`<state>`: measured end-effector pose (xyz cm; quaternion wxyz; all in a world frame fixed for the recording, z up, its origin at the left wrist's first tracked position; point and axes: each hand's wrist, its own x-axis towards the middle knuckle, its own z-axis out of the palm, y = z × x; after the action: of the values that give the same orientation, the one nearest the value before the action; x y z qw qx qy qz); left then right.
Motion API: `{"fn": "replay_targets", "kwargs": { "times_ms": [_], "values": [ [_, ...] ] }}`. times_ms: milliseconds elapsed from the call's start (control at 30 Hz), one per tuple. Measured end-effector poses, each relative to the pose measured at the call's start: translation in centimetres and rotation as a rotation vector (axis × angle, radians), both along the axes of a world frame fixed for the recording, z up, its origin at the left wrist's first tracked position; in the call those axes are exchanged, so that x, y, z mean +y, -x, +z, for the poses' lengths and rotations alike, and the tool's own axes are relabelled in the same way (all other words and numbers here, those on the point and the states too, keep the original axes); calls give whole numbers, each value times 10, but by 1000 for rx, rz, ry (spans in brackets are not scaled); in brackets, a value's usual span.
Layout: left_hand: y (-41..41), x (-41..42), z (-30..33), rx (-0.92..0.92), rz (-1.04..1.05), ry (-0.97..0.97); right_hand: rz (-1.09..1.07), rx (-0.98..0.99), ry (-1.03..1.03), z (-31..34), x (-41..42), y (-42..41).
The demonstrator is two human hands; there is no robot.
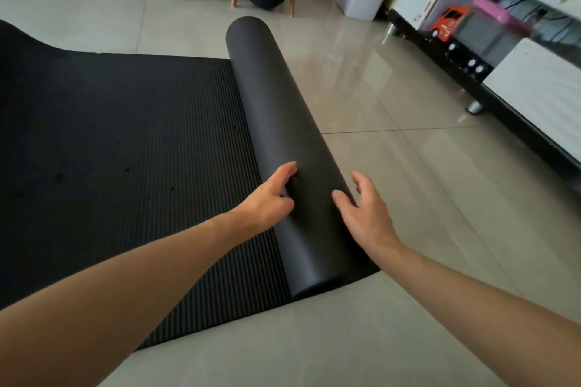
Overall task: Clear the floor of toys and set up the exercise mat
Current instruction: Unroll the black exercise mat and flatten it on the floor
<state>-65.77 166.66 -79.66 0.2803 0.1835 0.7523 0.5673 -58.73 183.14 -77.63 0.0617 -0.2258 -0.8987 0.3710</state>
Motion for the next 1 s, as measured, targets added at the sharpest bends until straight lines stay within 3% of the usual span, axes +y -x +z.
{"fn": "replay_targets", "kwargs": {
  "times_ms": [67,167,267,367,467,600,733,1000],
  "values": [
    [0,10,1,-37,35,-92,60,35,-99,1,-6,2],
    [-5,18,-3,28,182,-138,137,-161,-235,-4,-7,5],
    [-18,13,-16,284,251,63,132,-244,-94,-7,6,8],
    [-37,-6,-38,474,4,439,94,-224,124,-6,22,8],
    [-55,-29,-61,458,-346,879,55,-325,291,-5,34,8],
    [-73,-53,-82,467,-603,1085,92,-476,307,-2,42,13],
    [-77,-64,-81,574,-652,1145,160,-525,214,-3,33,18],
    [-75,-74,-53,612,-525,1116,172,-382,215,-2,17,18]
  ]
}}
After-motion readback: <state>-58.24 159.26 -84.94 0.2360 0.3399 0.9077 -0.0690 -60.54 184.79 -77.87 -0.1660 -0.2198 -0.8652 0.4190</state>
